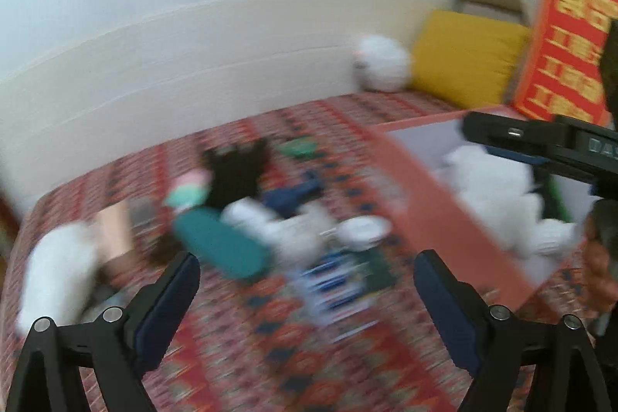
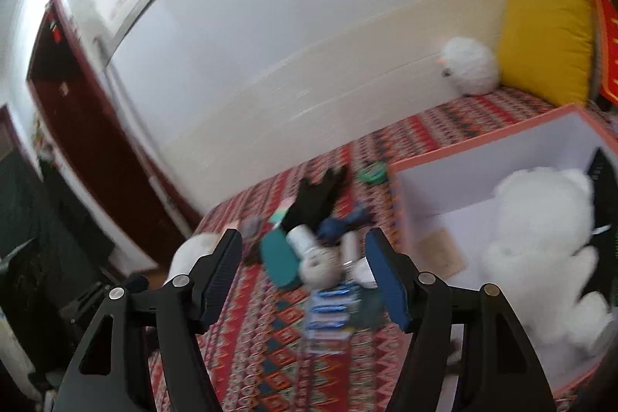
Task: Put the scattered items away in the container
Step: 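Move both tools back toward the remaining items on the bed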
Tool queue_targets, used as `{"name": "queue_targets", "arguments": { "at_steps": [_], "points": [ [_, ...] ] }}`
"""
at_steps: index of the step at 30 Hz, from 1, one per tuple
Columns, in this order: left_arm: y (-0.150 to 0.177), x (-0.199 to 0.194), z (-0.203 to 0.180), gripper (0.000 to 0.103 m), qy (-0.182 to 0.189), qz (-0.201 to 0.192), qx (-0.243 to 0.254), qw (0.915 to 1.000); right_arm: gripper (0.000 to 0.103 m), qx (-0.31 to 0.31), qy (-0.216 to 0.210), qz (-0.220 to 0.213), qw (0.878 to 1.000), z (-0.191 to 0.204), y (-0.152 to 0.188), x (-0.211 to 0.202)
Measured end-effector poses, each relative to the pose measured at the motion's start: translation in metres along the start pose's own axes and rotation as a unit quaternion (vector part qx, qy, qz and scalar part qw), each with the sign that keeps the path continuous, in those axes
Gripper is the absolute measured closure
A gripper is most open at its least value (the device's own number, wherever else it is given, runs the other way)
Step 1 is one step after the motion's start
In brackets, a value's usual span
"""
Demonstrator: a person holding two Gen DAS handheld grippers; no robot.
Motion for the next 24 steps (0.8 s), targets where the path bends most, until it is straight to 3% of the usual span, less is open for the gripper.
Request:
{"name": "queue_targets", "arguments": {
  "at_steps": [5, 8, 11, 14, 20, 24],
  "points": [
    [0.049, -0.013, 0.119, 0.008, -0.110, 0.017, -0.068, 0.9915, 0.034, -0.046, -0.011, 0.067, 0.997, 0.044, 0.043, 0.062],
    [0.090, -0.004, 0.187, 0.008, -0.181, 0.047, -0.100, 0.9773, 0.034, -0.085, -0.005, 0.110, 0.990, 0.067, 0.075, 0.103],
    [0.125, 0.013, 0.235, 0.008, -0.218, 0.087, -0.124, 0.9641, 0.034, -0.131, -0.009, 0.159, 0.978, 0.096, 0.114, 0.149],
    [0.149, 0.040, 0.266, 0.008, -0.225, 0.121, -0.148, 0.9554, 0.034, -0.149, -0.004, 0.200, 0.968, 0.108, 0.142, 0.191],
    [0.163, 0.085, 0.275, 0.008, -0.187, 0.151, -0.157, 0.9579, 0.030, -0.180, 0.008, 0.270, 0.946, 0.122, 0.178, 0.277],
    [0.173, 0.108, 0.278, 0.008, -0.182, 0.172, -0.159, 0.9550, 0.028, -0.199, 0.022, 0.285, 0.937, 0.126, 0.183, 0.324]
  ]
}}
Point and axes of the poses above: each gripper's, at about its wrist camera, not at the fingertips, and x roughly the way its jaws point, z to its left, y to its underside, the point moved 9 cm from there along x, roughly the way its jaws point, and after that the axes turned 5 degrees about -y, right-handed, at the moved point
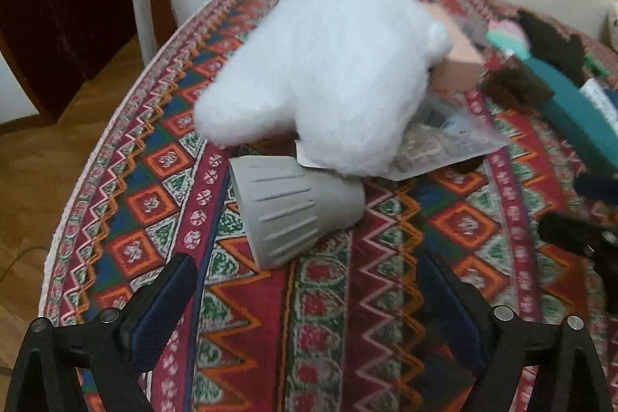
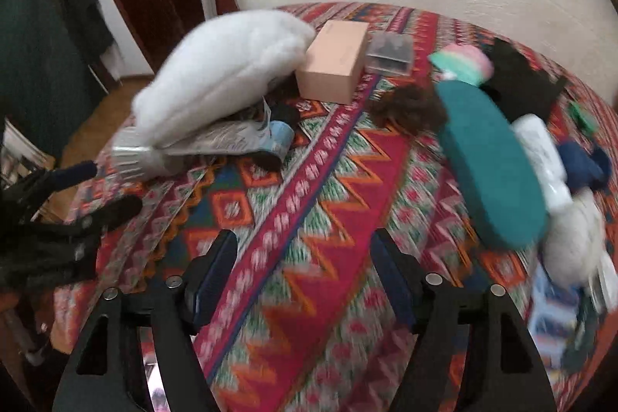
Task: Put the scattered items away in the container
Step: 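Move both tools back toward the remaining items on the bed, then grasp the grey cup with the left gripper while the right grasps the rose oil bottle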
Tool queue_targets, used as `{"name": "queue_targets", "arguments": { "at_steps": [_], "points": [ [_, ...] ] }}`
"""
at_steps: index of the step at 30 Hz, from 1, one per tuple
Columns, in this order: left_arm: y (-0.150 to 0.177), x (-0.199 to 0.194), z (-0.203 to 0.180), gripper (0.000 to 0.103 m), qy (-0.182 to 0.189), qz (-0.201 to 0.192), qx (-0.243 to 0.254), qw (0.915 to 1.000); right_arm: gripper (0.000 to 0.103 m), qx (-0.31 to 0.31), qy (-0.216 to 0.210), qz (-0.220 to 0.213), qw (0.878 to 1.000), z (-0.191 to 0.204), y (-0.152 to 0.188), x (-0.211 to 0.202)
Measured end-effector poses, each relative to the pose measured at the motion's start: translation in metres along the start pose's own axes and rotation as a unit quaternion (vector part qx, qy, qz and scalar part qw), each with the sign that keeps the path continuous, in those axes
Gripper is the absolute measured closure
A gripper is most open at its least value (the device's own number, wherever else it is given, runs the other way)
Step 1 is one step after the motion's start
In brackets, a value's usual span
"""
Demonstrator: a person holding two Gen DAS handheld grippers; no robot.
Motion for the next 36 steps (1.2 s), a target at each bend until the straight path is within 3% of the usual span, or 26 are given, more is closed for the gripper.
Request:
{"name": "queue_targets", "arguments": {
  "at_steps": [7, 12, 14, 16, 17, 18, 22, 26, 36],
  "points": [
    [-0.014, 0.027, 0.013, 0.008, -0.015, 0.011, -0.020, 0.9996, 0.025, -0.026, 0.037, -0.004, 0.999, 0.004, -0.034, 0.049],
    [-0.017, 0.038, 0.014, 0.008, 0.000, 0.017, -0.048, 0.9987, 0.022, -0.018, 0.040, -0.016, 0.999, -0.001, -0.047, 0.058],
    [-0.015, 0.041, 0.011, 0.008, -0.004, 0.020, -0.045, 0.9988, 0.033, -0.023, 0.044, -0.018, 0.999, -0.003, -0.050, 0.059],
    [-0.013, 0.042, 0.011, 0.021, -0.015, 0.019, -0.039, 0.9989, 0.074, -0.030, 0.043, -0.020, 0.998, -0.003, -0.052, 0.058],
    [-0.012, 0.042, 0.010, 0.044, -0.009, 0.022, -0.043, 0.9988, 0.077, -0.031, 0.039, -0.019, 0.999, -0.004, -0.052, 0.056],
    [-0.011, 0.042, 0.009, 0.049, -0.002, 0.024, -0.046, 0.9986, 0.077, -0.021, 0.032, -0.016, 0.999, -0.007, -0.049, 0.052],
    [-0.009, 0.025, 0.005, 0.051, -0.007, 0.007, -0.050, 0.9987, 0.077, 0.005, 0.017, -0.010, 1.000, -0.020, -0.035, 0.034],
    [-0.008, -0.001, -0.003, 0.051, 0.011, -0.013, -0.047, 0.9987, 0.077, 0.022, 0.015, -0.007, 1.000, -0.031, -0.011, 0.011],
    [0.021, -0.058, -0.013, 0.051, 0.045, -0.031, -0.019, 0.9983, 0.077, 0.053, 0.015, -0.039, 0.998, -0.022, 0.056, -0.088]
  ]
}}
Point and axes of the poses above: each gripper's, at about its wrist camera, not at the fingertips, and x roughly the way its jaws point, z to its left, y to its underside, the point moved 9 cm from there along x, roughly the way its jaws point, and after that the axes turned 5 degrees about -y, right-handed, at the moved point
